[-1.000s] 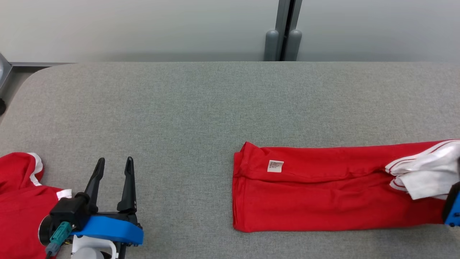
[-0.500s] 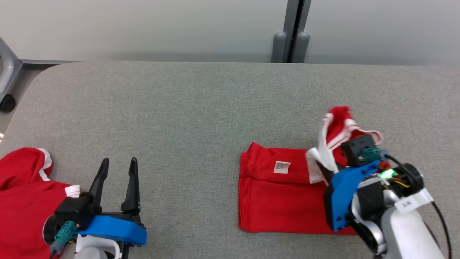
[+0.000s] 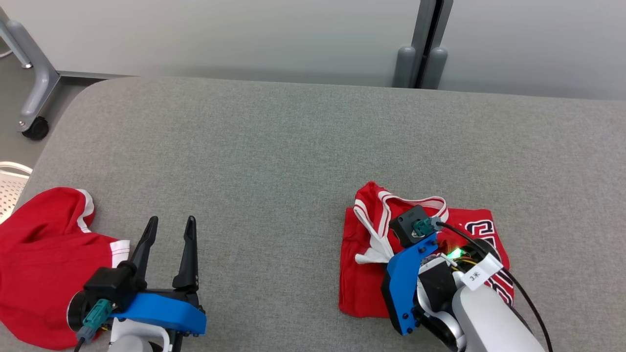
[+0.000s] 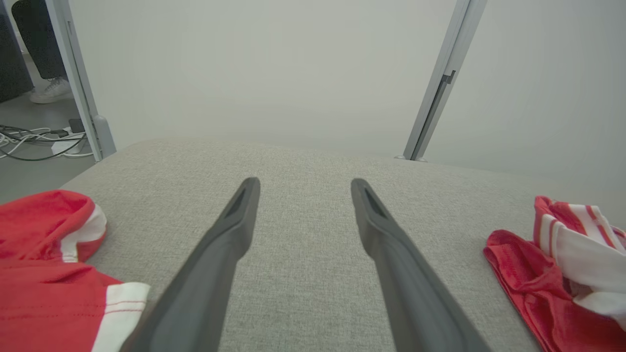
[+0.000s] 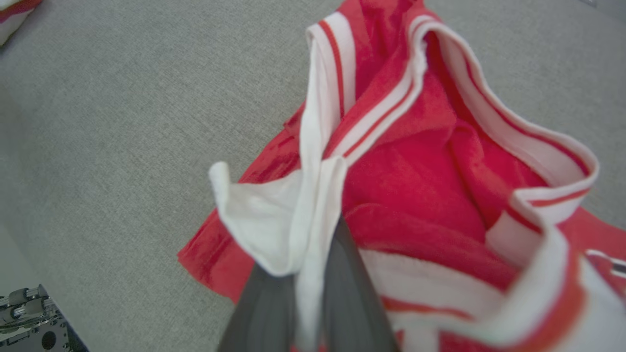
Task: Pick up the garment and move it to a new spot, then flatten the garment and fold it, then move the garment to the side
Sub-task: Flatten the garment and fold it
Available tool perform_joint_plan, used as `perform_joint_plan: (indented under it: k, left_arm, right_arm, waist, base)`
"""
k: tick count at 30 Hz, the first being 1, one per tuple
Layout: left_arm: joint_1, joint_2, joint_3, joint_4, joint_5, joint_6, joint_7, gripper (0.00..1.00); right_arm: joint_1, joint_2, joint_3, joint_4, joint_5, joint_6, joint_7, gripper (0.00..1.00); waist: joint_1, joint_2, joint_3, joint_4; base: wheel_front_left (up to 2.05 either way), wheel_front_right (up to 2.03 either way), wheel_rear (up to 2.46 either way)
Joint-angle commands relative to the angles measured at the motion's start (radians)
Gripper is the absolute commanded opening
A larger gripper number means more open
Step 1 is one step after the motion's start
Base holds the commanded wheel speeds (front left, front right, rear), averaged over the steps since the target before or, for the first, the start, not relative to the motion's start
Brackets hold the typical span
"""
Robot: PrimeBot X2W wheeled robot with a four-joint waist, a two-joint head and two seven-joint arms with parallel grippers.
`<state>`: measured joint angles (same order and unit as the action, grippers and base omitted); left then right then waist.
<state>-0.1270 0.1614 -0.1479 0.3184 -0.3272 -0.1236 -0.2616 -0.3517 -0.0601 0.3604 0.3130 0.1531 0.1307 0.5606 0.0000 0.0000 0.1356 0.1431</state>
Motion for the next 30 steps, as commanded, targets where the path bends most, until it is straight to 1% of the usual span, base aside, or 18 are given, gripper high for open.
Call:
perform_joint_plan:
  k: [1, 4, 6, 10, 11, 14, 17, 20, 23, 25, 26, 27, 29, 30]
  left_arm:
    - [-0.002, 0.004, -0.001, 0.001, -0.003, -0.003, -0.004, 1.00]
    - [0.002, 0.005, 0.003, 0.004, -0.004, -0.004, -0.004, 1.00]
    - [0.007, 0.005, 0.006, 0.005, -0.003, -0.004, -0.004, 1.00]
    - [0.015, 0.007, 0.013, 0.003, -0.003, -0.004, -0.004, 1.00]
    - [0.015, 0.007, 0.013, 0.003, -0.003, -0.004, -0.004, 1.00]
    - [0.018, 0.008, 0.022, -0.002, -0.002, -0.001, -0.004, 1.00]
    - [0.022, 0.008, 0.027, -0.006, 0.000, 0.000, -0.004, 1.00]
    - [0.025, 0.007, 0.032, -0.011, 0.001, 0.001, -0.004, 1.00]
    - [0.027, 0.006, 0.035, -0.013, 0.002, 0.001, -0.004, 1.00]
    - [0.026, 0.005, 0.035, -0.015, 0.002, 0.001, -0.004, 1.00]
    - [0.026, 0.005, 0.036, -0.015, 0.003, 0.000, -0.004, 1.00]
    - [0.025, 0.005, 0.036, -0.014, 0.003, 0.000, -0.004, 1.00]
    - [0.022, 0.003, 0.035, -0.015, 0.004, 0.000, -0.004, 1.00]
    - [0.021, 0.002, 0.033, -0.017, 0.005, -0.001, -0.004, 1.00]
  right_arm:
    - [-0.017, 0.006, 0.012, 0.018, 0.018, 0.000, -0.012, 1.00]
    - [-0.007, 0.010, 0.041, 0.014, 0.074, 0.000, -0.021, 1.00]
    - [0.007, 0.010, 0.067, -0.018, 0.144, 0.000, -0.023, 1.00]
    - [0.031, 0.009, 0.112, -0.150, 0.289, 0.000, -0.029, 1.00]
    - [0.031, 0.009, 0.112, -0.150, 0.289, 0.000, -0.029, 1.00]
    - [0.048, 0.005, 0.099, -0.266, 0.331, 0.000, -0.033, 1.00]
    - [0.069, -0.026, 0.038, -0.356, 0.307, 0.000, -0.043, 1.00]
    - [0.100, -0.034, -0.058, -0.415, 0.265, 0.000, -0.066, 1.00]
    - [0.136, -0.049, -0.181, -0.425, 0.171, 0.000, -0.101, 1.00]
    - [0.166, -0.047, -0.247, -0.404, 0.108, 0.000, -0.121, 1.00]
    - [0.177, -0.048, -0.273, -0.389, 0.077, 0.000, -0.128, 0.96]
    - [0.186, -0.050, -0.293, -0.368, 0.052, 0.000, -0.132, 0.49]
    - [0.194, -0.048, -0.324, -0.326, 0.012, 0.000, -0.149, 0.00]
    - [0.198, -0.047, -0.332, -0.300, -0.008, 0.000, -0.156, 0.00]
  waist:
    - [0.0000, 0.0000, -0.002, 0.001]
    - [0.0000, 0.0000, -0.008, -0.001]
    - [0.0000, 0.0000, -0.014, -0.005]
    - [0.0000, 0.0000, -0.022, -0.019]
    - [0.0000, 0.0000, -0.022, -0.019]
    - [0.0000, 0.0000, -0.024, -0.032]
    - [0.0000, 0.0000, -0.023, -0.044]
    - [0.0000, 0.0000, -0.023, -0.052]
    - [0.0000, 0.0000, -0.024, -0.058]
    - [0.0000, 0.0000, -0.024, -0.061]
    - [0.0000, 0.0000, -0.024, -0.062]
    - [0.0000, 0.0000, -0.025, -0.064]
    - [0.0000, 0.0000, -0.025, -0.066]
    - [0.0000, 0.0000, -0.024, -0.067]
  base:
    - [0.00, 0.00, 0.00]
    - [0.00, 0.00, 0.00]
    - [0.00, 0.00, 0.00]
    - [0.00, 0.00, 0.00]
    - [0.00, 0.00, 0.00]
    - [0.00, 0.00, 0.00]
    - [0.00, 0.00, 0.00]
    - [0.00, 0.00, 0.00]
    - [0.00, 0.00, 0.00]
    - [0.00, 0.00, 0.00]
    - [0.00, 0.00, 0.00]
    - [0.00, 0.00, 0.00]
    - [0.00, 0.00, 0.00]
    - [0.00, 0.00, 0.00]
